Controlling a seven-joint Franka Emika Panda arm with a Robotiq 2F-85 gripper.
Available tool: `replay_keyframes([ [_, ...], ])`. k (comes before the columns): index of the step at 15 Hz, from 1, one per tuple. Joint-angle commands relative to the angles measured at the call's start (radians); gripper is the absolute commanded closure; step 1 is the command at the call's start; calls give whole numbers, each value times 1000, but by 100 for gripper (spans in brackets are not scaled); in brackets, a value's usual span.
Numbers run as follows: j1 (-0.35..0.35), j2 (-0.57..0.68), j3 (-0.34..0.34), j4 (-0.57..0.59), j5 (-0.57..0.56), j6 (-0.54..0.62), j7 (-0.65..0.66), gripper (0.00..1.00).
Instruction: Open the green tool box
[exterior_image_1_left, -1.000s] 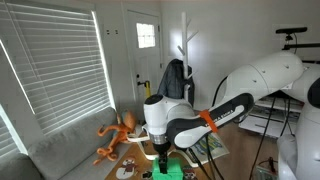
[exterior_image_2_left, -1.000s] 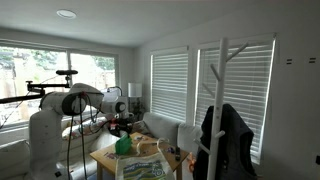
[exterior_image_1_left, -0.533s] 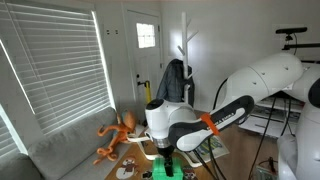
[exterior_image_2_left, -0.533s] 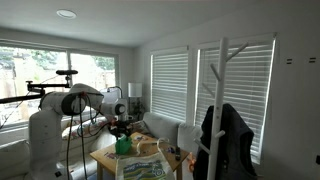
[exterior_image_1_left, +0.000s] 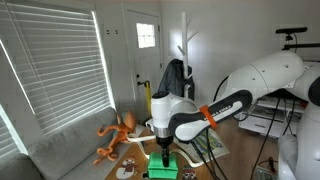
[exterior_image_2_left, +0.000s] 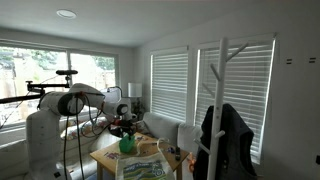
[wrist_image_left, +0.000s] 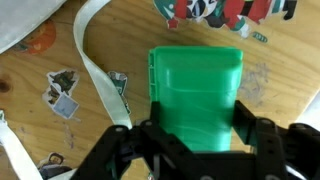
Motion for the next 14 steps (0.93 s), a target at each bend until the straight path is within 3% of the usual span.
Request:
replay_keyframes([
  [1,-35,-71,-55,-77,201,113,-230,55],
  [5,-43,-112,-114,-104,423,131,-542,55],
  [9,-48,-108,-173,-55,639,-47,-753,55],
  [12,-69,-69,-202,5,704,-231,-820,55],
  [13,-70,-93,-175,-40,656,-136,-771,30],
  [14,-76,-89,-181,-29,667,-177,-787,30],
])
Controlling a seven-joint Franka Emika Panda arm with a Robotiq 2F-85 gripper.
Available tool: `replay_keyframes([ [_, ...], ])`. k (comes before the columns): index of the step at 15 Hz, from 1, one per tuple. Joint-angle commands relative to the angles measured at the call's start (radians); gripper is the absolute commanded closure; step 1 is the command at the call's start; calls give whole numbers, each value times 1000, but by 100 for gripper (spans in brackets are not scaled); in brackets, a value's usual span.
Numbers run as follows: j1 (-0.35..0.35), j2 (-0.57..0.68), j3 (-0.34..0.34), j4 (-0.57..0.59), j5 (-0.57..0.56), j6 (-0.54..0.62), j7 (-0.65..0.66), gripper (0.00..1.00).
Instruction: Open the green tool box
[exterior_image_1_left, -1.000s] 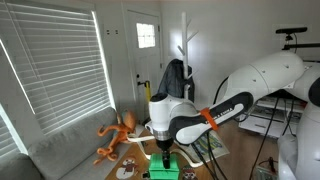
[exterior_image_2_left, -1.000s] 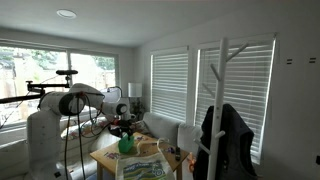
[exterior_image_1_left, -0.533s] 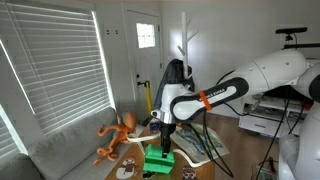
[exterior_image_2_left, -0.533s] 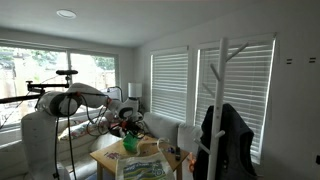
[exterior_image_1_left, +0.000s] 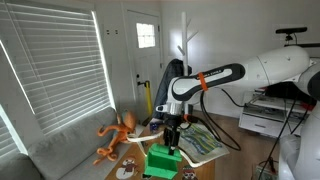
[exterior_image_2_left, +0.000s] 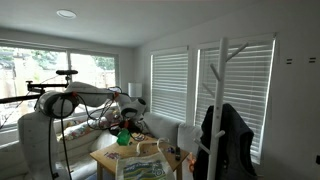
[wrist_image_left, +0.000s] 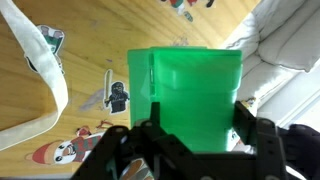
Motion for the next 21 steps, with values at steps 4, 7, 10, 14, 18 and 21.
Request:
replay_keyframes([
  [4,-36,26,-21,44,103,-124,-32,55],
  [7,-82,39,-57,53,199,-246,-22,55],
  [10,-135,81,-93,64,294,-342,-30,55],
  [14,-187,163,-113,78,407,-437,-19,55],
  [18,-199,160,-99,41,404,-407,-14,30],
  [21,-199,188,-95,48,418,-410,-13,55],
])
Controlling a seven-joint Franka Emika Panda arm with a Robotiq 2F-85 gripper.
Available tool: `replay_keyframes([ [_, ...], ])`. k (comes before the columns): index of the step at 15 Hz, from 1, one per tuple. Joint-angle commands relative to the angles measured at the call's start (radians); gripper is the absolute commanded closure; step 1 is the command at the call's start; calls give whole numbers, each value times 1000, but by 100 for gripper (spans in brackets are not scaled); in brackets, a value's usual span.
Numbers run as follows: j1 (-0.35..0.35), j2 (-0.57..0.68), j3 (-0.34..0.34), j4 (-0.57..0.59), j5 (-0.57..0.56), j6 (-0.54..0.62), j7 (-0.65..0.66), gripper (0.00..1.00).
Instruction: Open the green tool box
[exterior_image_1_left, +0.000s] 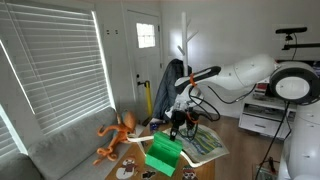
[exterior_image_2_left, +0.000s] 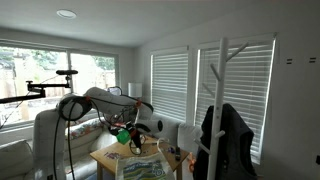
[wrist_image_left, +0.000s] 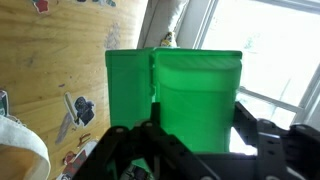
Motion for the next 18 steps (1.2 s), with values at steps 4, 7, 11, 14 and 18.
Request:
replay_keyframes([
  [4,-53,95,-8,55,92,-179,-8,55],
  [7,-90,172,-16,86,145,-302,17,55],
  [11,-114,238,-17,100,214,-345,95,55],
  [14,-104,261,-15,105,238,-299,152,55],
  [18,-79,273,-9,120,207,-242,244,55],
])
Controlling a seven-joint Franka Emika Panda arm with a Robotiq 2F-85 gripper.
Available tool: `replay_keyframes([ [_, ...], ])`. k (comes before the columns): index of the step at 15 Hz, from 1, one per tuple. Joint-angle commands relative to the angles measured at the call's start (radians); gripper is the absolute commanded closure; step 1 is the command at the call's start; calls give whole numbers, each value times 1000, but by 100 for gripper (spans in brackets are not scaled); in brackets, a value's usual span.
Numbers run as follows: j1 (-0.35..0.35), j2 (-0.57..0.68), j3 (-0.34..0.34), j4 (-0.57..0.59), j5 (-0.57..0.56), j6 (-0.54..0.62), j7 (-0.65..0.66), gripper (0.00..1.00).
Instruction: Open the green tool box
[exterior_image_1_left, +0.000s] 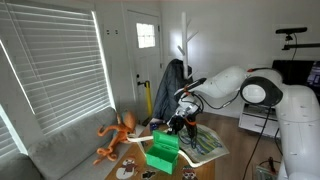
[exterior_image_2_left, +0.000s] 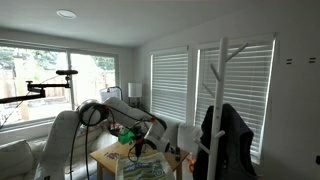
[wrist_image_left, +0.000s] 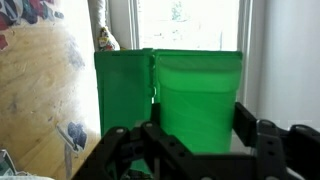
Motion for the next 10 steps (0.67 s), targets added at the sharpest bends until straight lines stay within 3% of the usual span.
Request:
replay_keyframes([
  [1,32,12,5,33,-24,64,88,55],
  [6,59,34,31,74,-135,71,27,55],
  [10,63,44,57,116,-260,44,-110,55],
])
